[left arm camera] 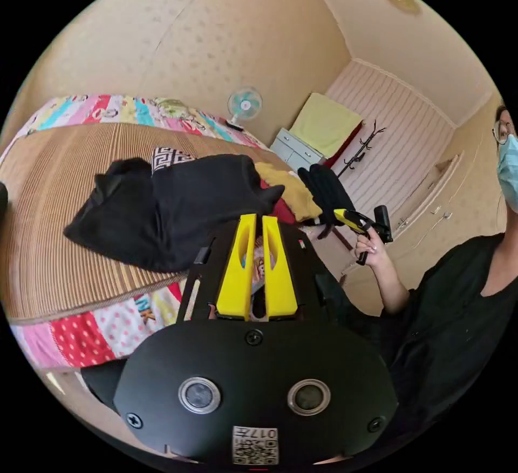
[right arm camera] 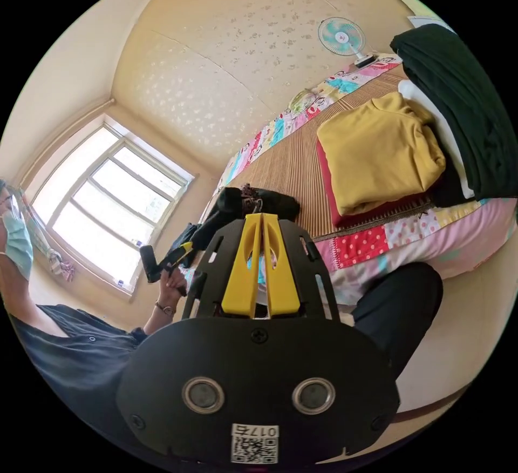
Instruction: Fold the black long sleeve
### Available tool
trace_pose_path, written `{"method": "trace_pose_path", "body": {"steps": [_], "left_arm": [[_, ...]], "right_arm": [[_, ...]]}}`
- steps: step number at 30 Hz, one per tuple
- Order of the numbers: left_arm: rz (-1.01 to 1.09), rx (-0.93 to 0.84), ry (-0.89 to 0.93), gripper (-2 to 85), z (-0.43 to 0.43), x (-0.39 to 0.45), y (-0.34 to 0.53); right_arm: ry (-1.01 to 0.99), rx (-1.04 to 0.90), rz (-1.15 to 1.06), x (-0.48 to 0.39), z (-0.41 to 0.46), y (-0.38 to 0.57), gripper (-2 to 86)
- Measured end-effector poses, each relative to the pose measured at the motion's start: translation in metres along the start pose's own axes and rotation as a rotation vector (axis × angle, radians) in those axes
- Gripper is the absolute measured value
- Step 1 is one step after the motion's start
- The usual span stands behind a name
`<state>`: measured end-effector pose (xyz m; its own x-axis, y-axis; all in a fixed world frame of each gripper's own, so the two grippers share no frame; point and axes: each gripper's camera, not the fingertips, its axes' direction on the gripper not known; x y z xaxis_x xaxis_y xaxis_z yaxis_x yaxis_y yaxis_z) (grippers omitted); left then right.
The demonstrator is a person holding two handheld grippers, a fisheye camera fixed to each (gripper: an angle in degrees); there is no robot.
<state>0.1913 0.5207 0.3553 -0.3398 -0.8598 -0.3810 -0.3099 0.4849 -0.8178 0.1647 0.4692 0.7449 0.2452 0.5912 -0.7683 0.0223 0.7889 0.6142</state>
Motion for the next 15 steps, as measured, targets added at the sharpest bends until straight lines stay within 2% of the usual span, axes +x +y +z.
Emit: {"method": "trace_pose_path", "body": {"steps": [4,9,12,15], "left_arm": [[-0.146,-0.081,0.14,1.9,0.043,-0.012,0.051],[-0.137,-0.045,-0.108,4.1,0.012,0.0,0.06],[-0.083,0.001,-0.186,5.7,-0.013,0.013,0.043],[-0.062,0.005,-0.168,6.4,-0.016,0.019,0.023]], "right_arm": [[0.027,-0.106,0.031,0.031,0.033,0.003,0.8],[0.034,-0.236,-0.03,0.04,0.083,0.002,2.2],[0.05,-0.26,-0.087,0.038,0.109,0.0,3.9],[0.023,-0.298,-0.111,0.04,0.141,-0.009,6.5]]}}
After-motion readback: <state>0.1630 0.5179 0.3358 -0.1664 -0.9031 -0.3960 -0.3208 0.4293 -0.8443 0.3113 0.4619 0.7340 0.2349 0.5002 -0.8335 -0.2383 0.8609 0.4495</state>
